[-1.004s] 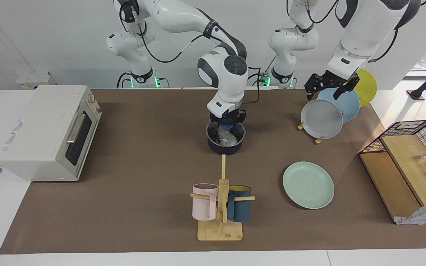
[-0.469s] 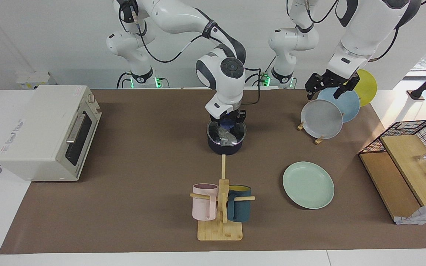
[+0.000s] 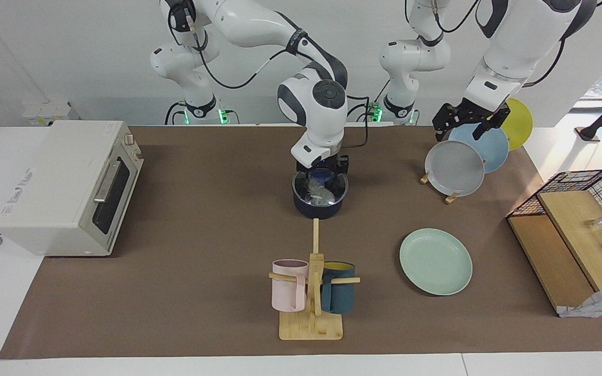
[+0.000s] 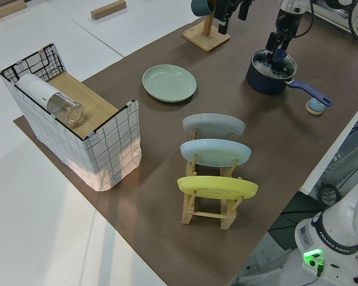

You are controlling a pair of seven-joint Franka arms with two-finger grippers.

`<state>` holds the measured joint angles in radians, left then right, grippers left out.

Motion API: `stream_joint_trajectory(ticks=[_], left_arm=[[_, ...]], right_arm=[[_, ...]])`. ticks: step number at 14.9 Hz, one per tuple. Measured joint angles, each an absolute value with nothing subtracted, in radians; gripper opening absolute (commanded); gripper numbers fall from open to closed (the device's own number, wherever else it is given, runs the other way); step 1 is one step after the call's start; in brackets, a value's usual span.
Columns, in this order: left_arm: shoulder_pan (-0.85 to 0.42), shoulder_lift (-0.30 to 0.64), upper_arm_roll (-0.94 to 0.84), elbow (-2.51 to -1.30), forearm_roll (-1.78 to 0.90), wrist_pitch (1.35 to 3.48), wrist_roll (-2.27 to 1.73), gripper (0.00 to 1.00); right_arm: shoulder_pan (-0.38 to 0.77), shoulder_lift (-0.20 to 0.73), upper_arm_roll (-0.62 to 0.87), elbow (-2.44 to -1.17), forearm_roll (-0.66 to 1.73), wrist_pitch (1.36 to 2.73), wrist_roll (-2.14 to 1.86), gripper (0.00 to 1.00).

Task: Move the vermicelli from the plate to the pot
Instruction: 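Lower the glass lid onto the saucepan with the right gripper, then open the right gripper and withdraw it from the lid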

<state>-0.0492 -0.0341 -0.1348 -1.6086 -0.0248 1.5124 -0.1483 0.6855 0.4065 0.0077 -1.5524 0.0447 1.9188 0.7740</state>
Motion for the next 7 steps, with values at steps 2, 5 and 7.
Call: stream_joint_trajectory(ticks=[2,5,7], left_arm=[[-0.046,-0.034,-0.134,-1.609,-0.025,1.512,-0.148,1.00],[-0.043,-0.034,-0.132,-1.609,-0.025,1.512,-0.148,1.00],[-0.043,-0.034,-0.131,-1.609,-0.025,1.512,-0.148,1.00]], right_arm=[[0.652,0.372,0.002,-1.545,0.036,1.914,0.770,1.00],[0.557,0.287,0.000,-1.541,0.032,1.837,0.677,1.00],[0.483,0.226,-0.001,-1.541,0.032,1.753,0.604,1.00]])
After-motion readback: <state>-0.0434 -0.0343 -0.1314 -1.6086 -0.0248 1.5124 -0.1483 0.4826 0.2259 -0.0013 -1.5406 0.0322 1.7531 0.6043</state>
